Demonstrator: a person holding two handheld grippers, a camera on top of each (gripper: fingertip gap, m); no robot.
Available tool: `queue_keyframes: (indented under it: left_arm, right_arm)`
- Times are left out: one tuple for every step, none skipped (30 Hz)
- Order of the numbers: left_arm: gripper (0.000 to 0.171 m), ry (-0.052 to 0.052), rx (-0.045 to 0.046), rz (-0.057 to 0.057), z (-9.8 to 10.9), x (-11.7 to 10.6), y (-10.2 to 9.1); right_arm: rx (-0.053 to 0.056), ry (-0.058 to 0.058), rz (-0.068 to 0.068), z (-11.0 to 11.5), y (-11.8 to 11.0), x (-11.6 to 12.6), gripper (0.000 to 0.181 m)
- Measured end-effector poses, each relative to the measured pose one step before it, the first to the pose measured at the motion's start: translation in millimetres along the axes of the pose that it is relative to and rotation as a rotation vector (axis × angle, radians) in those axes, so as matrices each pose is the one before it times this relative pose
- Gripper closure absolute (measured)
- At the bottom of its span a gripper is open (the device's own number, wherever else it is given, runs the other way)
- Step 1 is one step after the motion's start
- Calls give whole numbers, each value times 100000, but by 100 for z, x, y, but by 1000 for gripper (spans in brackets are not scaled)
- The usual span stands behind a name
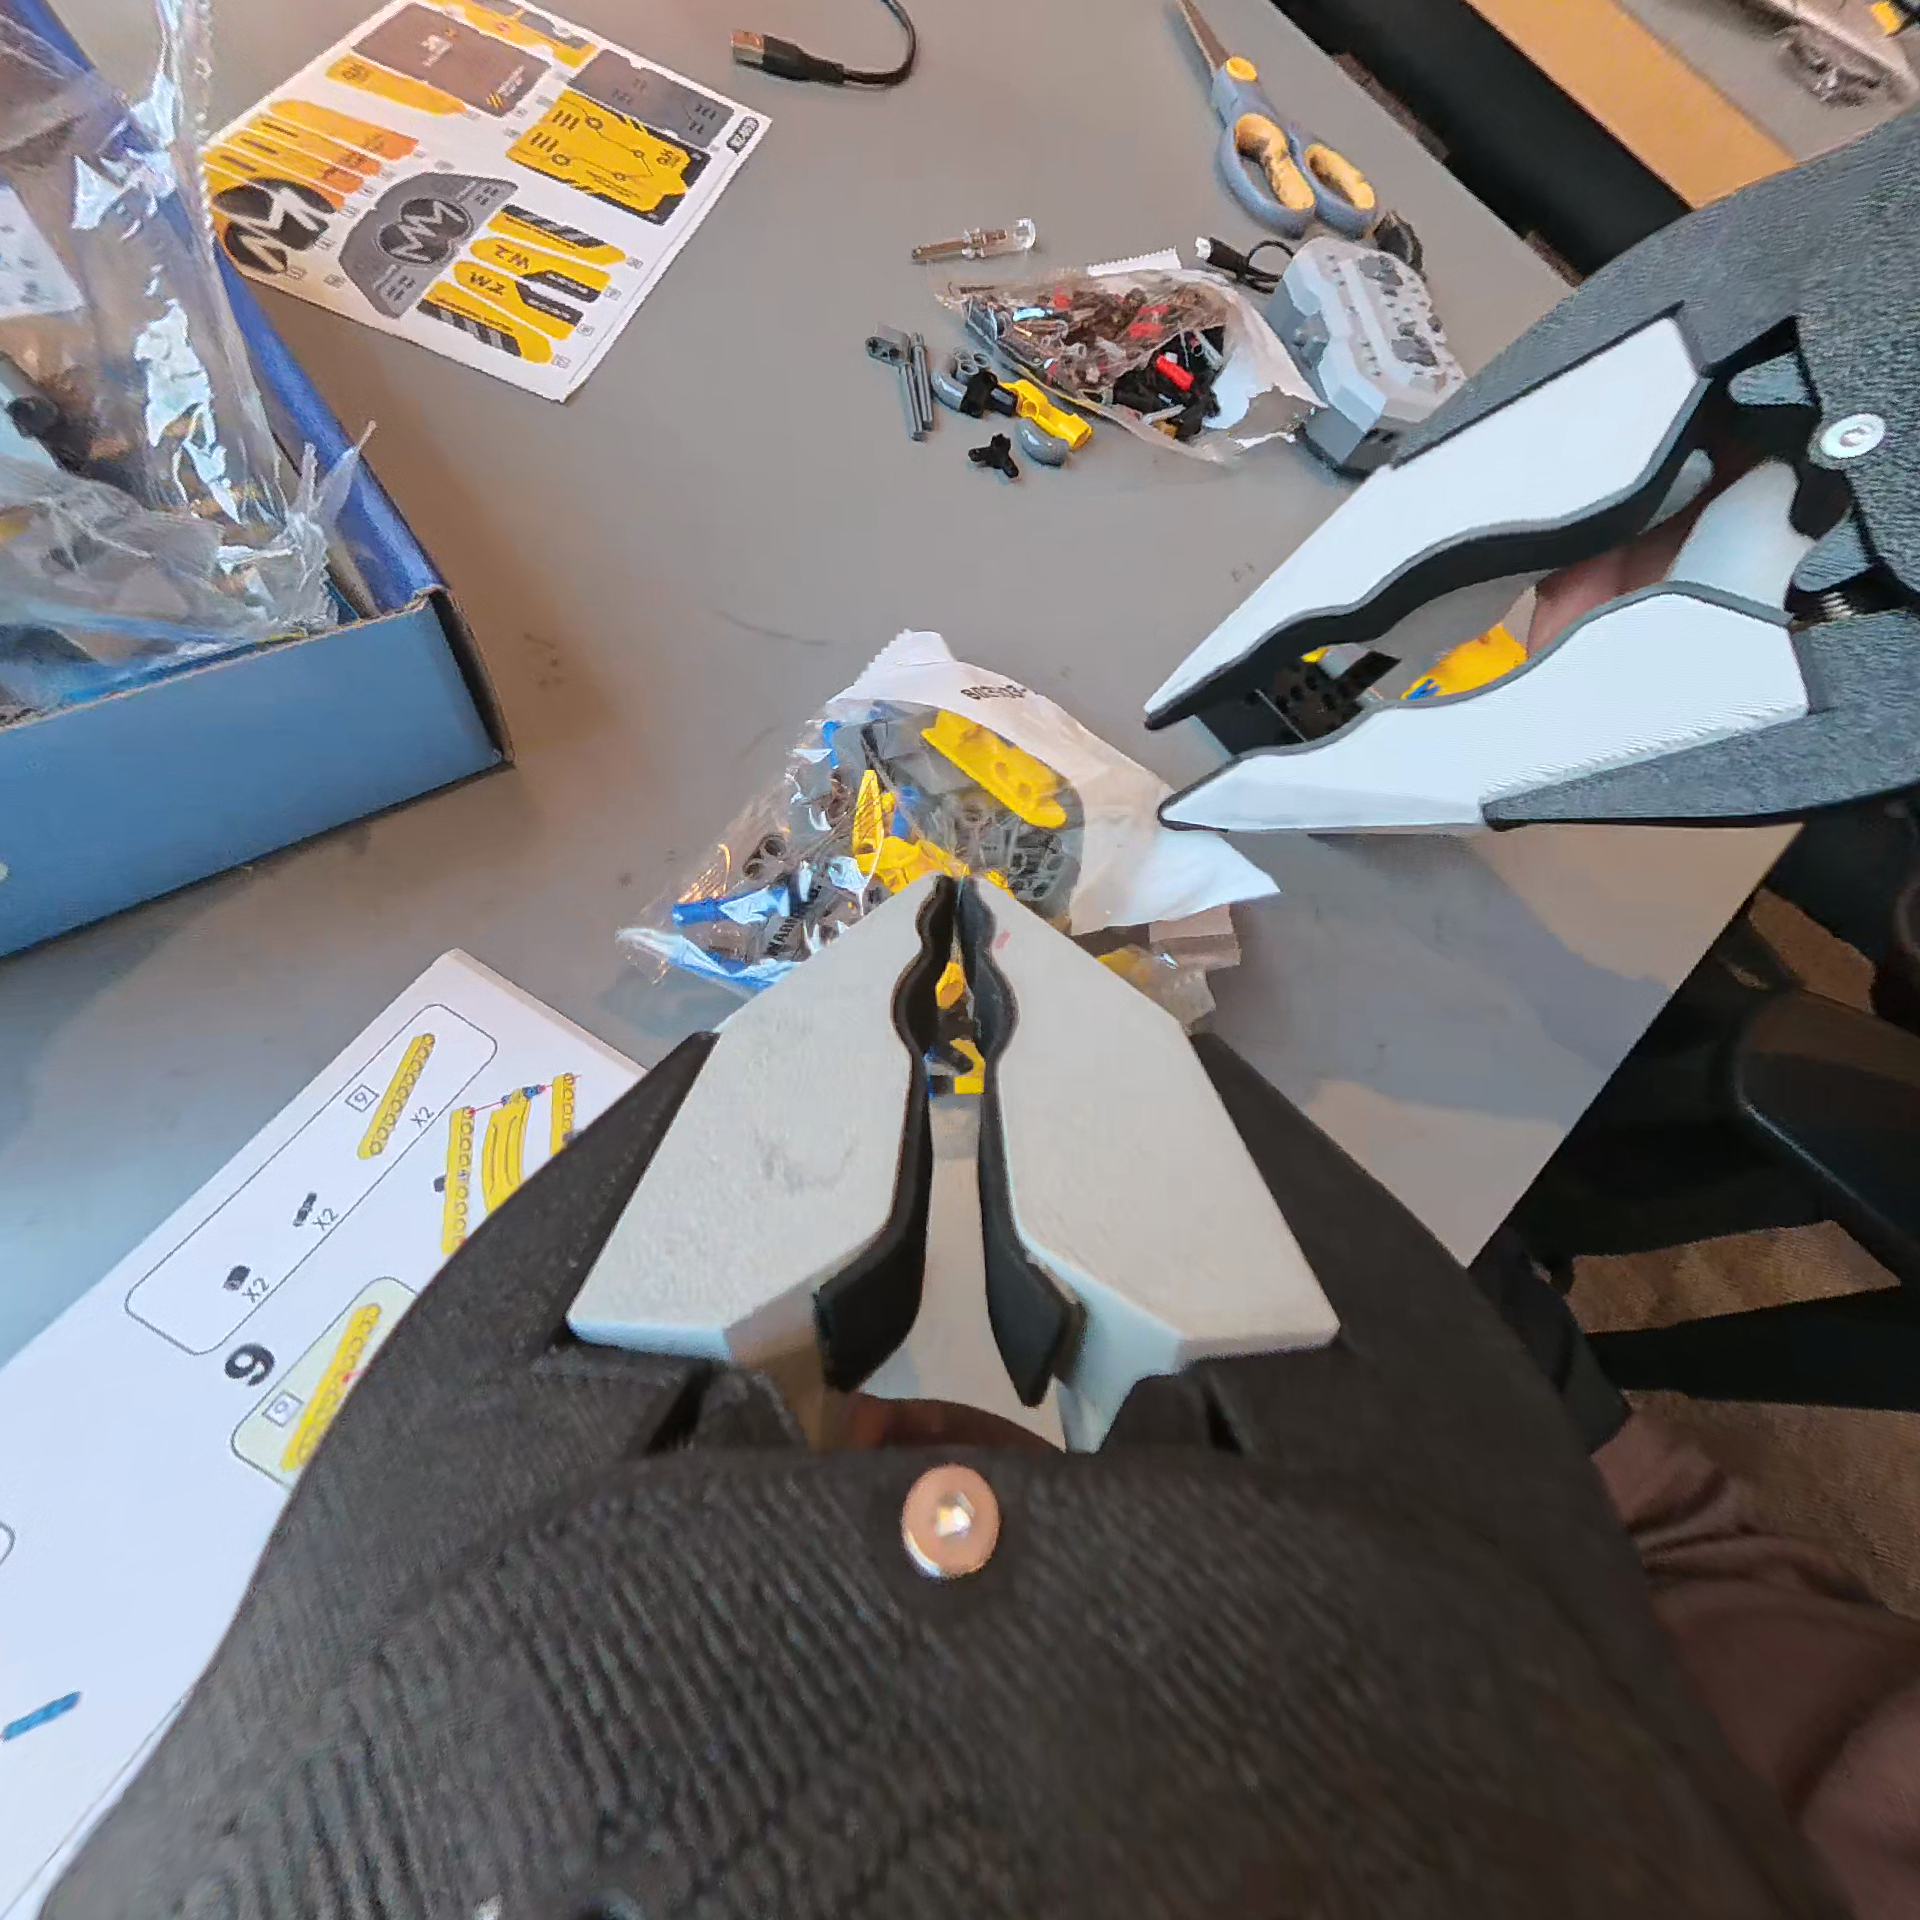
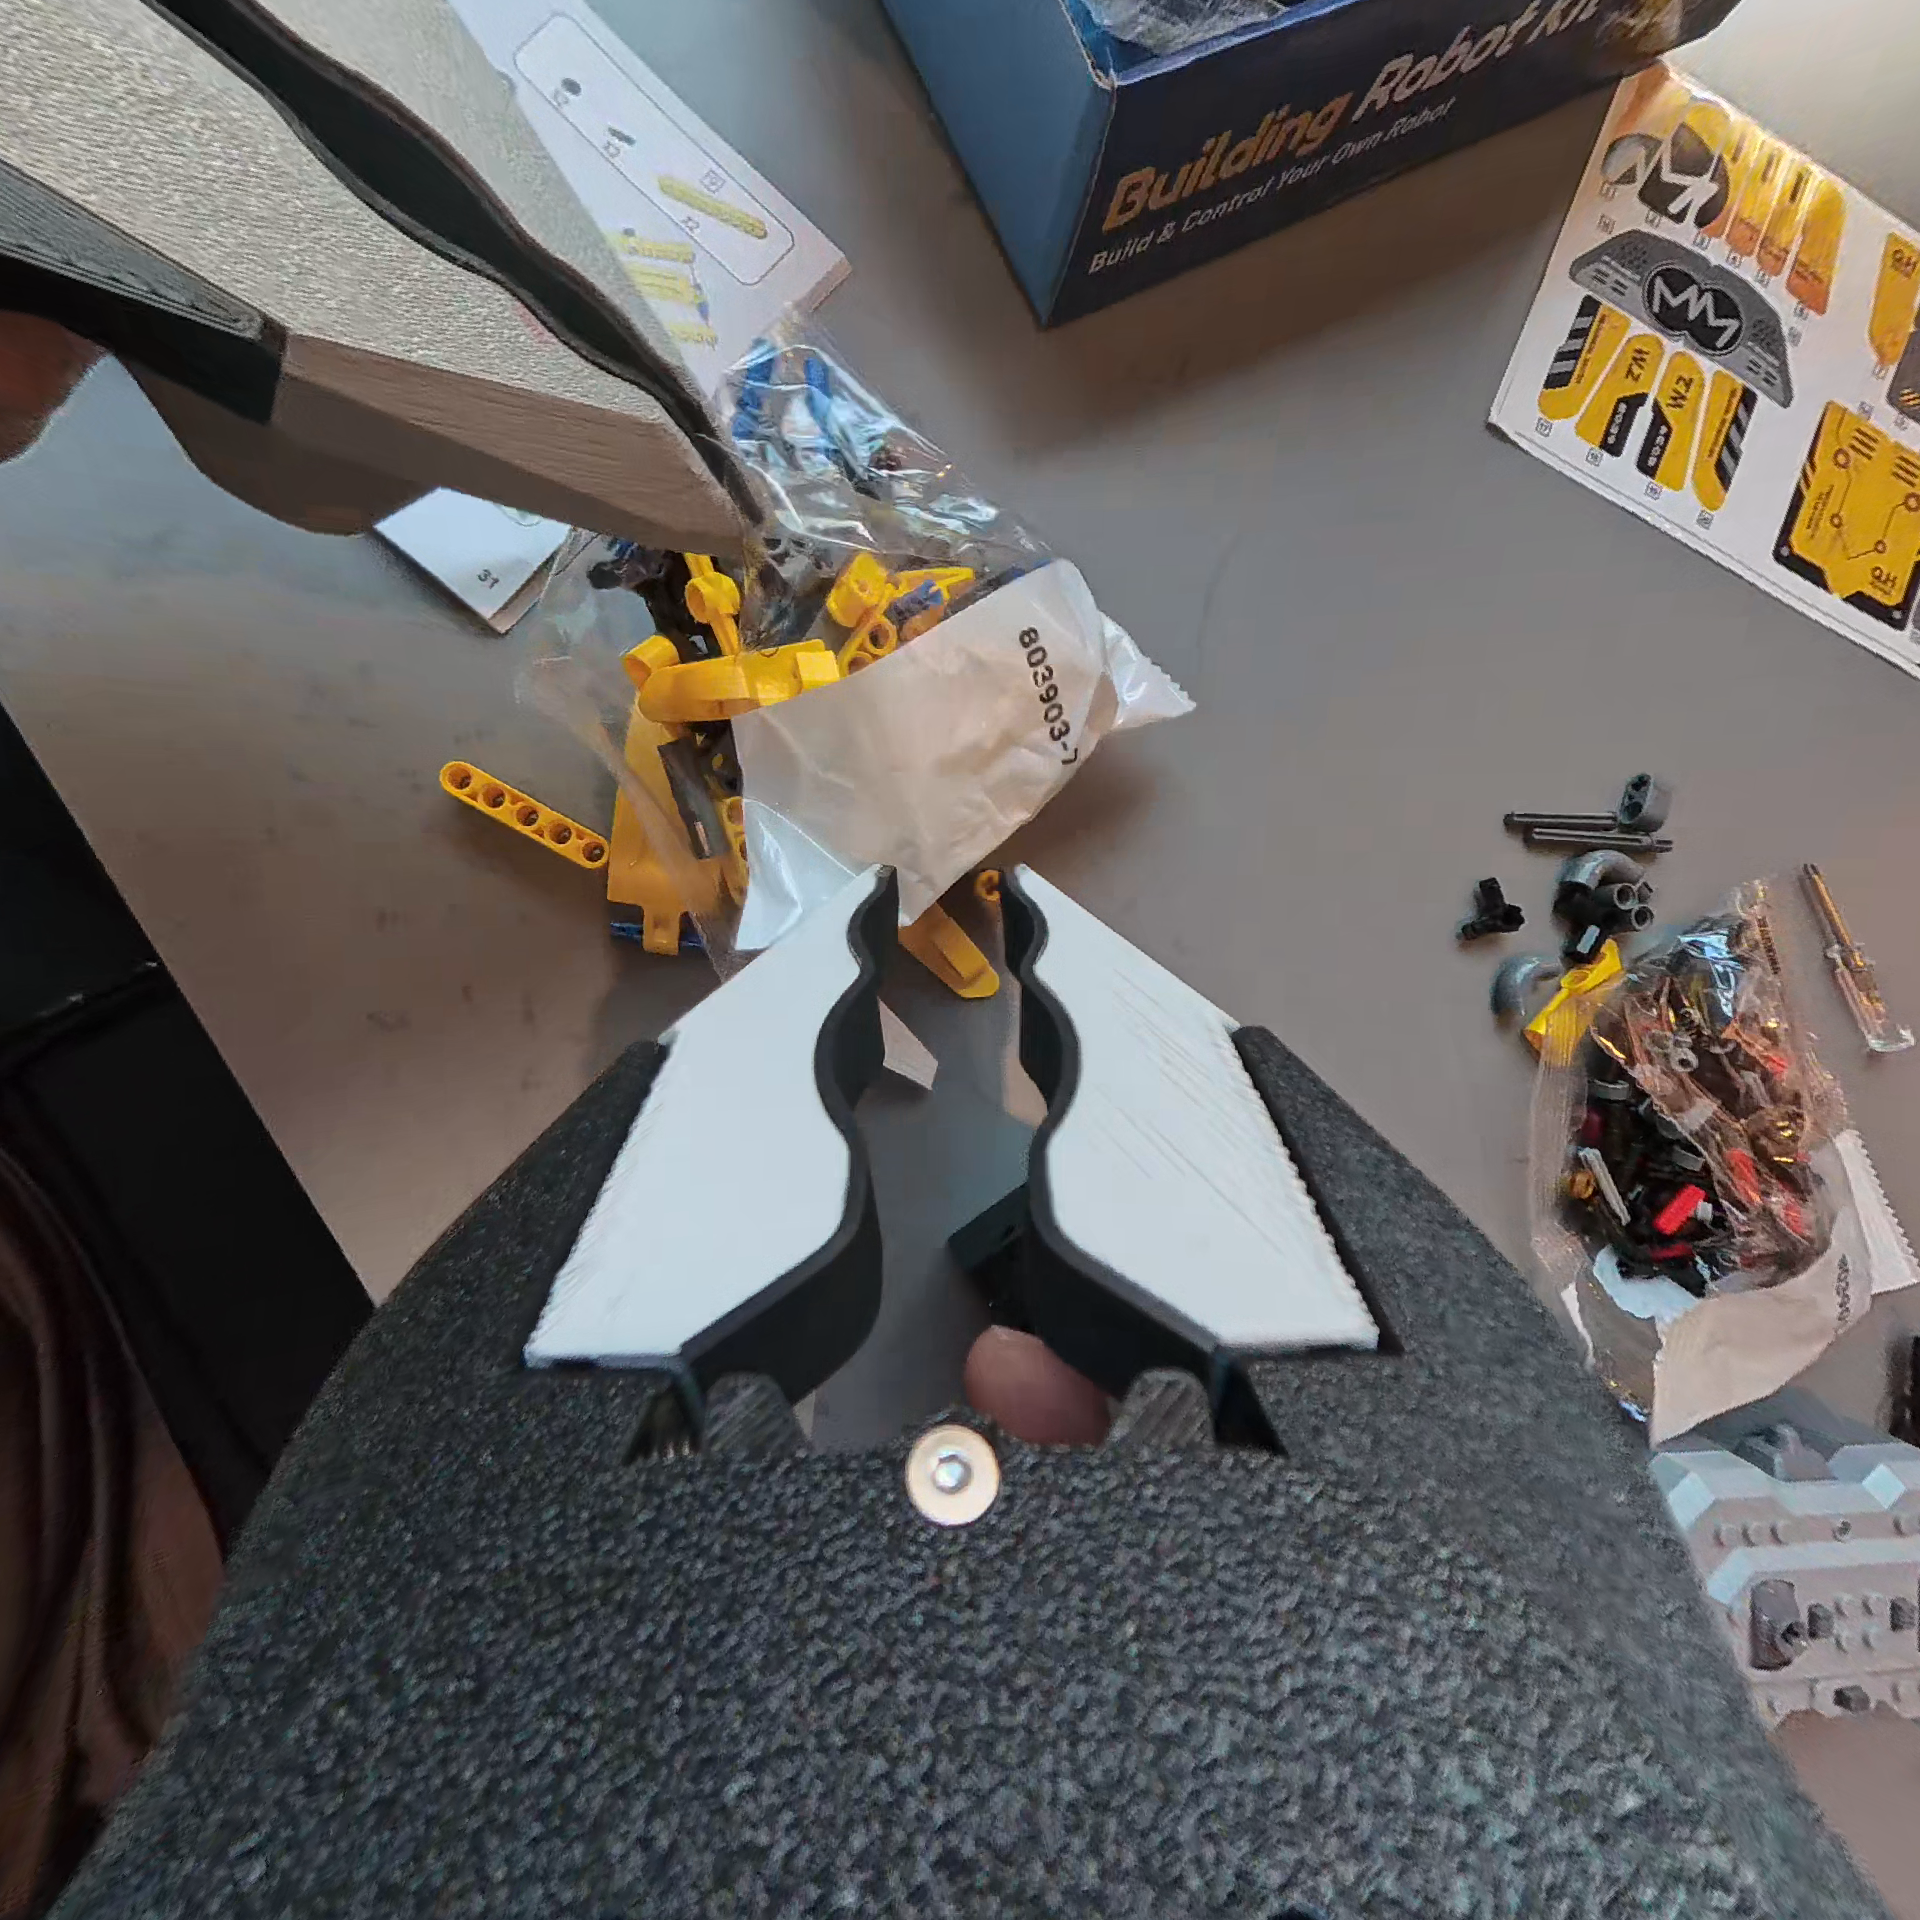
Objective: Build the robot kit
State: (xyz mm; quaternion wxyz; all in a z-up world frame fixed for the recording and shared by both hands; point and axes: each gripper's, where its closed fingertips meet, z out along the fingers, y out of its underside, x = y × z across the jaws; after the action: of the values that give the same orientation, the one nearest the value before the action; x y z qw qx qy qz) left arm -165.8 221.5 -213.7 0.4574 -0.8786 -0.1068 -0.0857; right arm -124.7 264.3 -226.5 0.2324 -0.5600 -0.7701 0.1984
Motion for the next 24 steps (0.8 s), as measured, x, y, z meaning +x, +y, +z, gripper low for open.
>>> queue_keyframes:
  left_arm:
    - [171,543,761,109,-46,106,78]
    - [171,436,730,478,-28,101,65]
    - [171,621,645,511,-31,148,68]
    - [171,290,636,189,-12,86,93]
    - [170,-60,521,-28,-9,23,103]
    - [168,555,277,265,-9,154,158]
    - [166,1318,24,821,-28,292,203]
    - [166,700,-10,1381,-48,213,159]
    - [168,-1653,531,1786,-57,-151,5]
    - [171,-2992,493,2237,16,-401,-72]
    - [171,-1718,119,1988,86,-288,-88]
    - [171,-3,-825,783,156,-84,-39]
    - [171,320,-719,379,227,-91,-75]
    - [171,-970,-997,790,179,-294,-21]
    - [171,-1628,-812,838,-53,-352,-50]
    - [171,-320,442,142,-342,-109,-229]
    - [168,2318,782,-153,-516,364,-232]
    - [152,4150,-848,743,-526,746,71]
    - [136,3718,-2888,2287,-418,814,444]
    - [122,1136,-3347,3731,-274,563,600]
    - [114,-1327,-2262,4536,-135,320,504]
    - [113,-1380,-1992,5782,-13,391,481]
    - [113,-2303,-2481,5678,135,224,528]
    - [114,-3974,-2724,4618,239,-147,499]
  right_arm:
    - [-69,1396,-556,3,9,214,162]
    - [40,1297,-330,-38,-12,236,162]
    - [69,755,72,-44,0,201,162]
    - [37,395,489,-44,36,175,162]
    - [33,-496,857,-42,60,59,162]
    - [156,-1316,1000,-75,60,-72,164]
    - [421,-1565,1166,-120,2,-114,166]
    - [895,-1502,1276,-188,-105,-119,167]
    - [1613,-758,1339,-262,-267,-35,167]
    - [2074,-75,1241,-269,-393,33,167]
    - [1846,-229,792,-217,-385,-53,167]
    - [977,-736,107,-119,-252,-193,167]
    - [-77,-794,-540,-12,-47,-246,167]
    - [-984,-360,-959,69,119,-201,166]
    - [-1561,-4,-1141,91,244,-153,165]
    - [-1657,78,-1223,52,275,-145,164]
    - [-1311,240,-1021,4,239,-108,162]
    - [-919,-74,-856,-64,183,-132,161]
    - [-315,-446,-873,-127,75,-165,161]
    - [77,-773,-857,-169,3,-183,160]
    - [4,-742,-683,-188,-24,-120,160]
    - [224,38,-442,-198,-59,43,160]
    - [614,594,-70,-227,-108,182,160]
    - [782,346,437,-214,-123,174,160]
